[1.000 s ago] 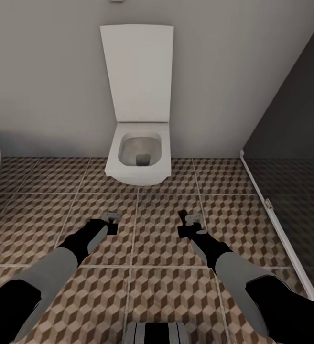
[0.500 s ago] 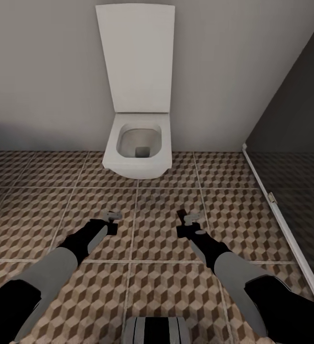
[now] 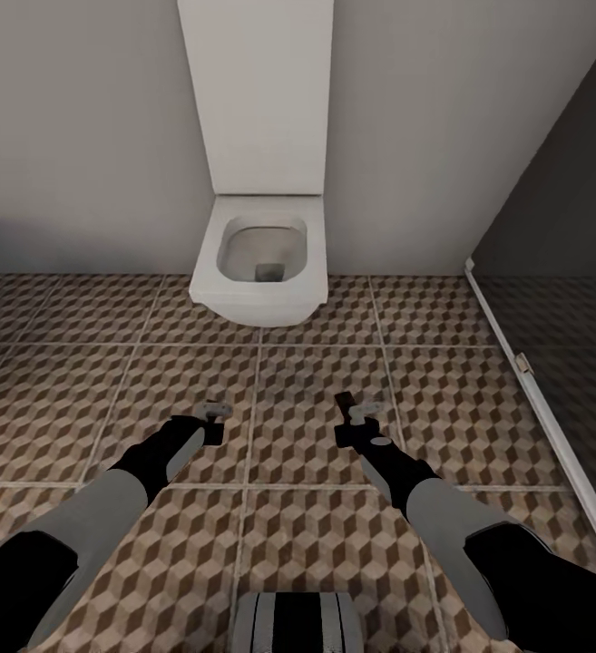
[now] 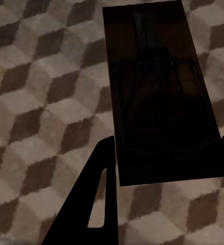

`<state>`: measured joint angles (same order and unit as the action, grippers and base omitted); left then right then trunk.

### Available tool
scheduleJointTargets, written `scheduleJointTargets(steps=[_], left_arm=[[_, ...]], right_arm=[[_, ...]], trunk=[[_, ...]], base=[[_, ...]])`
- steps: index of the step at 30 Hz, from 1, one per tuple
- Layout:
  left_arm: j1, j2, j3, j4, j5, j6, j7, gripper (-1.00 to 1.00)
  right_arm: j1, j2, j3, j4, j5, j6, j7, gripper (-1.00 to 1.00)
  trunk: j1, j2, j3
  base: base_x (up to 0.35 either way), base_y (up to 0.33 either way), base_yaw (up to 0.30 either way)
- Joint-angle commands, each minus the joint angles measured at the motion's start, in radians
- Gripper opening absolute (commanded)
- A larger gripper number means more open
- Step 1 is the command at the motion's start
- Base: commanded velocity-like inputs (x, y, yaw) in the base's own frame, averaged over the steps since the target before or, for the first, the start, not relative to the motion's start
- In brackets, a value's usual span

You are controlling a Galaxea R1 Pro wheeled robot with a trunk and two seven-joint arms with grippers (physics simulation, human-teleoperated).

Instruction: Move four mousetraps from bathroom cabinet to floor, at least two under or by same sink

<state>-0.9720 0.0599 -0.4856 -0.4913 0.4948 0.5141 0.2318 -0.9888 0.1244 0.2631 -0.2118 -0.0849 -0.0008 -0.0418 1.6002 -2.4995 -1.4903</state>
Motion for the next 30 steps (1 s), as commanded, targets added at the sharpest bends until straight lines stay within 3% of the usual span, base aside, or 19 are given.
scheduleJointTargets(steps=[1, 14, 30], left_arm=[[-0.001, 0.001, -0.008, -0.003, 0.007, 0.005, 0.009, -1.00], [0.000, 0.001, -0.008, -0.003, 0.007, 0.004, 0.009, -1.00], [-0.001, 0.004, -0.008, -0.001, 0.007, 0.004, 0.008, -1.00]], right_arm=[[-0.001, 0.000, 0.008, 0.000, -0.010, 0.000, -0.005, -1.00], [-0.001, 0.001, 0.009, 0.001, -0.010, -0.001, -0.004, -1.00], [-0.001, 0.001, 0.009, 0.002, -0.010, -0.007, -0.004, -1.00]], trunk=[[0.000, -0.001, -0.006], [0.006, -0.004, -0.077], [0.006, -0.004, -0.091]], base=[[0.000, 0.000, 0.000], [0.000, 0.000, 0.000], [0.035, 0.025, 0.000]])
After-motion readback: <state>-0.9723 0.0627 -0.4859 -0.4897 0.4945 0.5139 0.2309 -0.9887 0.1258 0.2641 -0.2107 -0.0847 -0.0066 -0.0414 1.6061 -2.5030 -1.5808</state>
